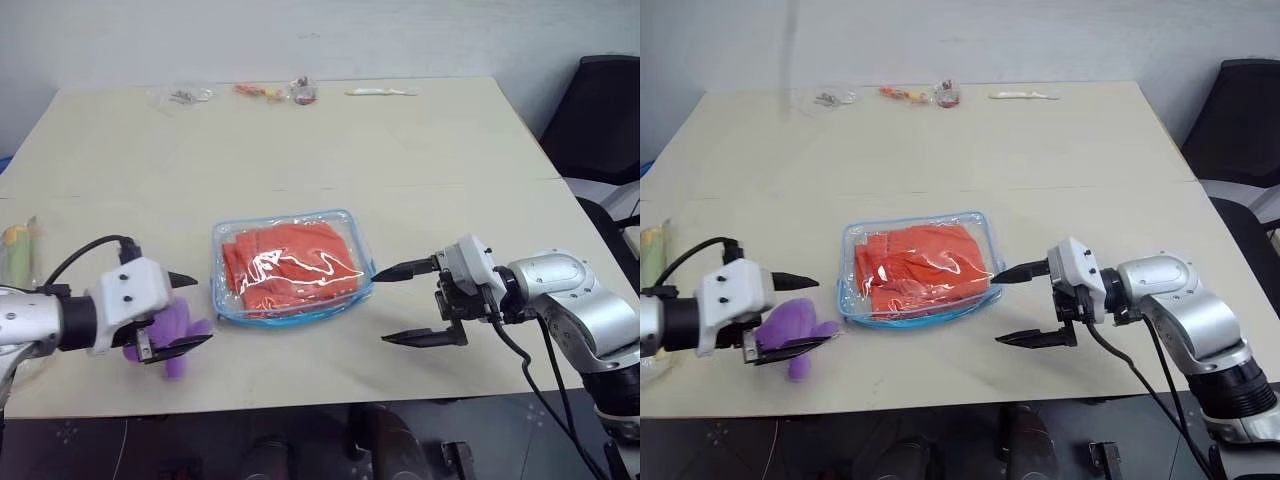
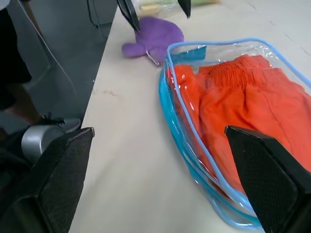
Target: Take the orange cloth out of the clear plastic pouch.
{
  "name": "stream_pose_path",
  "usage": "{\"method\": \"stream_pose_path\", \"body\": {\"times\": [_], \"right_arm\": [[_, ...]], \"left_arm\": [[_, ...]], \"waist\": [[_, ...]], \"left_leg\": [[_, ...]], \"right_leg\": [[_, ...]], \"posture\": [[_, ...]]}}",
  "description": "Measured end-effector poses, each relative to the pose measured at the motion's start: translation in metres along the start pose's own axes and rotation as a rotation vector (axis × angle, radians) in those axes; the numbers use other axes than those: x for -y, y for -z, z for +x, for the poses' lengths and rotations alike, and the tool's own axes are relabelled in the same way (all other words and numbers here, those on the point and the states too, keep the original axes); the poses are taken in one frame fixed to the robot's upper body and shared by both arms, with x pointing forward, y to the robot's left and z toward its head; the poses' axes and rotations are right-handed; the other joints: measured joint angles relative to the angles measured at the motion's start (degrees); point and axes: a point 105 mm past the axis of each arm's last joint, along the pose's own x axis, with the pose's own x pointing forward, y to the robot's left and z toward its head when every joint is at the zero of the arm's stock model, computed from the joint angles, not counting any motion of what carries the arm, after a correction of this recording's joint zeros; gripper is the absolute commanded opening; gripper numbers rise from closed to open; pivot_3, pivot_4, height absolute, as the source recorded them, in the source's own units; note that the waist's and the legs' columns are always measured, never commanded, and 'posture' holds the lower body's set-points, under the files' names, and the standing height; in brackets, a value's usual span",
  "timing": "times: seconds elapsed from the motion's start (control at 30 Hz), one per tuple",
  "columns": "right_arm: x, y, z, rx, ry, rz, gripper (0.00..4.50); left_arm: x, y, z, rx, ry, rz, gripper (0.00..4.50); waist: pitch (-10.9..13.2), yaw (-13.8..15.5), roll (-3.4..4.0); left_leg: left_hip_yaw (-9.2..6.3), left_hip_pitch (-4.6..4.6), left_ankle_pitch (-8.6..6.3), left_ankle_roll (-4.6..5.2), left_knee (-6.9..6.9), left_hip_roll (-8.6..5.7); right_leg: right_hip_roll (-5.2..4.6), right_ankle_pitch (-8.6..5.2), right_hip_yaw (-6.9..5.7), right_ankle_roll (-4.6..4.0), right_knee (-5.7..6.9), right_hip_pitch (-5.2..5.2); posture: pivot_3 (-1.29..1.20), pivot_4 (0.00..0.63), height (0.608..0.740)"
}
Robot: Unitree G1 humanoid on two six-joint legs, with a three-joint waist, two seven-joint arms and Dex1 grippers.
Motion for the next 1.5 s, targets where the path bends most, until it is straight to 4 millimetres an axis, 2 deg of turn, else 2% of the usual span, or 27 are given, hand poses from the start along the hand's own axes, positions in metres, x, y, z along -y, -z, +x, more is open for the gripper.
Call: {"method": "stream_pose_path", "body": {"times": [0.07,0.2,0.43,0.7,1.13,1.17,1.23,1.4,1.5], "right_arm": [[-0.001,0.0,0.001,-0.001,0.005,0.006,4.47],[-0.002,0.0,0.005,0.015,0.017,0.014,4.47],[-0.002,0.005,0.007,0.014,0.037,0.024,4.47],[-0.001,0.007,0.008,0.015,0.046,0.026,4.47],[0.001,0.009,0.008,0.002,0.076,0.014,4.5],[0.001,0.01,0.008,0.001,0.08,0.014,4.31],[0.001,0.014,0.008,-0.01,0.096,0.019,3.92],[0.004,0.019,0.009,-0.037,0.145,-0.021,2.14],[0.007,0.02,0.012,-0.041,0.176,-0.06,1.13]], "left_arm": [[-0.002,0.004,0.006,-0.01,-0.011,0.053,4.49],[-0.016,-0.007,0.022,0.051,-0.086,0.149,4.49],[-0.007,-0.006,0.043,0.065,-0.077,0.187,4.49],[-0.004,0.0,0.045,0.038,-0.072,0.215,4.49],[-0.001,-0.006,0.057,0.133,-0.096,0.115,0.27],[-0.001,-0.009,0.057,0.149,-0.098,0.094,0.0],[-0.001,-0.016,0.056,0.193,-0.113,0.046,0.0],[-0.016,-0.052,0.048,0.374,-0.192,-0.112,0.0],[-0.021,-0.06,0.047,0.395,-0.21,-0.154,0.0]], "waist": [[0.0,0.05,0.0],[-0.01,0.5,-0.03],[-0.01,0.13,-0.04],[-0.01,0.26,-0.04],[-0.03,0.31,-0.06],[-0.03,0.31,-0.07],[-0.04,0.33,-0.08],[-0.07,0.49,-0.14],[-0.07,0.34,-0.14]], "left_leg": [[0.09,0.02,0.0,0.0,0.03,-0.01],[0.03,0.02,0.01,0.02,0.1,-0.08],[0.18,-0.02,0.01,0.02,0.05,-0.05],[0.16,0.04,0.01,0.03,0.09,-0.06],[0.14,0.04,0.01,0.04,0.13,-0.06],[0.14,0.04,0.01,0.04,0.14,-0.06],[0.13,0.03,0.01,0.04,0.14,-0.06],[0.06,0.03,0.02,0.05,0.23,-0.08],[0.08,0.03,0.02,0.04,0.21,-0.08]], "right_leg": [[0.01,0.0,-0.04,0.0,-0.02,-0.03],[-0.01,0.02,-0.04,0.01,-0.01,-0.02],[0.0,0.02,-0.02,0.02,0.03,0.01],[-0.02,0.02,-0.02,0.02,0.03,0.01],[-0.04,0.02,-0.01,0.03,0.05,0.03],[-0.03,0.03,-0.02,0.03,0.05,0.03],[-0.04,0.03,-0.02,0.03,0.05,0.03],[-0.06,0.05,0.0,0.07,0.08,0.13],[-0.04,0.05,0.0,0.07,0.08,0.15]], "posture": [[0.0,0.15,0.74],[0.0,0.15,0.74],[0.0,0.15,0.74],[0.0,0.15,0.74],[0.0,0.15,0.74],[0.0,0.15,0.74],[0.0,0.15,0.74],[0.0,0.15,0.74],[0.0,0.15,0.74]]}}
